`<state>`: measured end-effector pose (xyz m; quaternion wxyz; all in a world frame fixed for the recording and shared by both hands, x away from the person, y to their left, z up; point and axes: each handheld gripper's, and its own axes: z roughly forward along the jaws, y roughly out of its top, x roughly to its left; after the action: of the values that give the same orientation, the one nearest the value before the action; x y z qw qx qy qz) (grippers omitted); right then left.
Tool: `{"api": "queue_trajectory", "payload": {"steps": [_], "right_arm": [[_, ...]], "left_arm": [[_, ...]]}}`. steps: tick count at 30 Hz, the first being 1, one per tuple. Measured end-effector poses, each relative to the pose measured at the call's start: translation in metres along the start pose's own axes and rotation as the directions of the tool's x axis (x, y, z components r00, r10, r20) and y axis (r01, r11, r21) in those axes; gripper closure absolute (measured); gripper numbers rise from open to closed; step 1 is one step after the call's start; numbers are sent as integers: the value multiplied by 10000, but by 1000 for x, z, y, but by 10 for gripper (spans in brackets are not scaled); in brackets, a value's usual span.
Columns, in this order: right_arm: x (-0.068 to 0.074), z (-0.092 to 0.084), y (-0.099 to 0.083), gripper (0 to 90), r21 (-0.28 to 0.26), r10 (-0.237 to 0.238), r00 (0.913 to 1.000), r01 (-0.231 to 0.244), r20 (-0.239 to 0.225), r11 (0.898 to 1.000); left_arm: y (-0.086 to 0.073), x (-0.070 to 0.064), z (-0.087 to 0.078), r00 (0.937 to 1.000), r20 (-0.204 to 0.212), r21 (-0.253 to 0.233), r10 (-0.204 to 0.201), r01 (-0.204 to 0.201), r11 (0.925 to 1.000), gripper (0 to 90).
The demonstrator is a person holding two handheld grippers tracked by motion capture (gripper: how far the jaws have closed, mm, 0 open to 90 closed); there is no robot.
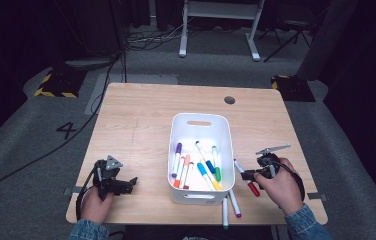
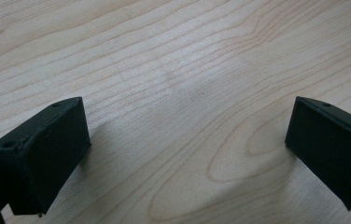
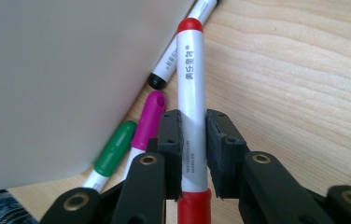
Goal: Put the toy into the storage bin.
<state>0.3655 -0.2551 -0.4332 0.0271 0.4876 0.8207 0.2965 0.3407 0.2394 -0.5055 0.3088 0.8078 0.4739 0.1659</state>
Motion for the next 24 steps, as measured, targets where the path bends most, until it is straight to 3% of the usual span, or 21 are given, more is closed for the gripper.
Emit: {"api": "queue_trajectory", "payload": {"steps": [7,20,24], "right_arm": [[0,-17,3,771,-385,304,9983,-323,-493,9987],[13,-49,12,771,-1193,-112,9976,30,-682,9929],[18,-58,16,771,-1391,-107,9950,-32,-990,9903]], "left_arm": [[0,0,0,10000,14,0,-8,8,10000,0],[0,0,0,10000,25,10,-18,18,10000,0],[0,0,0,10000,11,4,-6,6,10000,0]]}}
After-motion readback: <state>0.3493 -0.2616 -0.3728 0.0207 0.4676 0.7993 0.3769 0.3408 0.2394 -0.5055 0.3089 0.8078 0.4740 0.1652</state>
